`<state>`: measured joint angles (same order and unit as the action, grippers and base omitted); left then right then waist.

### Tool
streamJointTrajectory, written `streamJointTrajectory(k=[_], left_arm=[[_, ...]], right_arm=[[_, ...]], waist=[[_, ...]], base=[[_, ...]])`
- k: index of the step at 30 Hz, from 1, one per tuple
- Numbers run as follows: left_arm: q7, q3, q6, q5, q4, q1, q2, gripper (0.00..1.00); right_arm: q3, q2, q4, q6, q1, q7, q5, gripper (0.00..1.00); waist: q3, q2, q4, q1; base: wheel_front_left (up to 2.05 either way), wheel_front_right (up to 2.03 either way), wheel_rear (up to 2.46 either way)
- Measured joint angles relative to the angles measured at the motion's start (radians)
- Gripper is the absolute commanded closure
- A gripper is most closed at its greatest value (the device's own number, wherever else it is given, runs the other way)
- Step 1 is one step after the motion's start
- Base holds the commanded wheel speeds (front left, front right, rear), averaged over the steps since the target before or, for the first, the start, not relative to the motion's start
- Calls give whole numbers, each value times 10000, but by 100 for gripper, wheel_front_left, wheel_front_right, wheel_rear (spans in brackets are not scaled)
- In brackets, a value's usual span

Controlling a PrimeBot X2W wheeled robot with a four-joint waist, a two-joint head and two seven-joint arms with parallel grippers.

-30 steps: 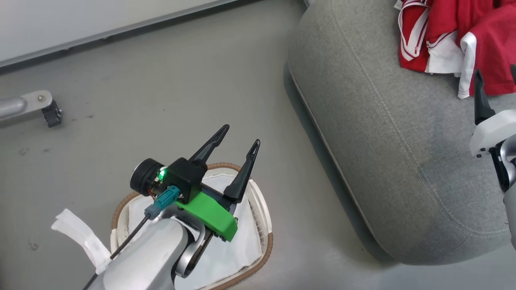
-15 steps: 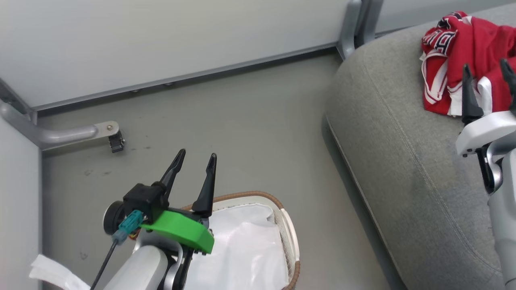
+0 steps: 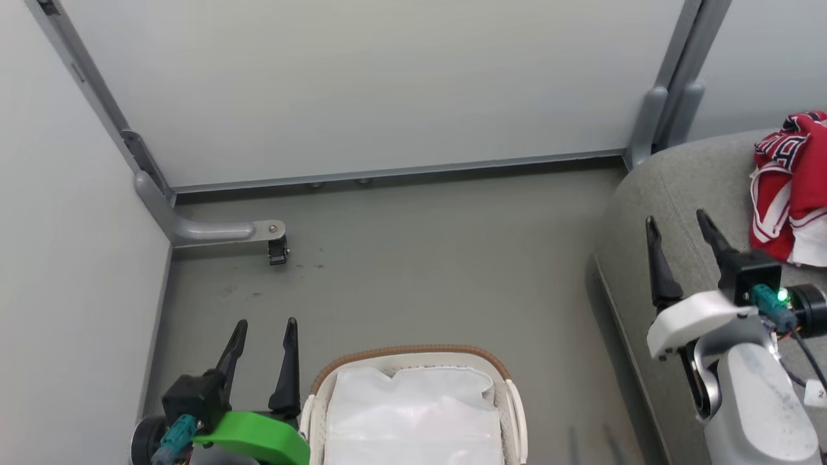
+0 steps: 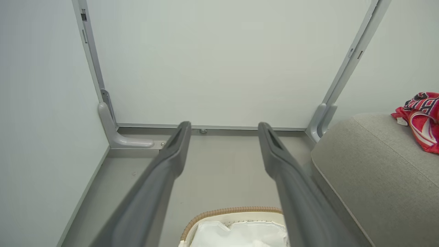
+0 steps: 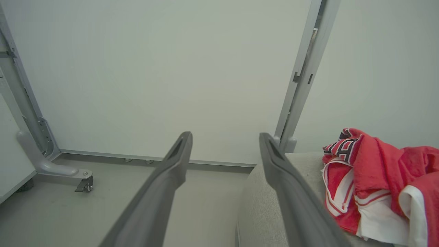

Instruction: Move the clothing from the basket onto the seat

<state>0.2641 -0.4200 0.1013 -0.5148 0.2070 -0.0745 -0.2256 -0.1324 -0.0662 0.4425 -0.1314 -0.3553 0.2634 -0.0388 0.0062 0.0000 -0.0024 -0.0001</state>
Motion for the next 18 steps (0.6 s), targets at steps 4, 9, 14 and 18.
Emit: streamJointTrajectory(k=[4,9,14,18], left_arm=[[0,481,17,119,-82,704,144,0],[0,928,-15,272,-176,1433,238,0],[0,1181,-150,422,-261,1872,489,0],[0,1363,-268,500,-251,2109,577,0]], right_arm=[[222,159,-585,0,972,0,268,0],[807,190,-1193,0,2152,0,796,0],[953,176,-1858,0,3380,0,1455,0],[1116,176,-2098,0,3939,0,1797,0]], waist=[[-319,0,351,0],[-657,0,639,0],[-895,0,873,0],[-1001,0,846,0]], base=[[0,0,0],[0,0,0],[0,0,0],[0,0,0]])
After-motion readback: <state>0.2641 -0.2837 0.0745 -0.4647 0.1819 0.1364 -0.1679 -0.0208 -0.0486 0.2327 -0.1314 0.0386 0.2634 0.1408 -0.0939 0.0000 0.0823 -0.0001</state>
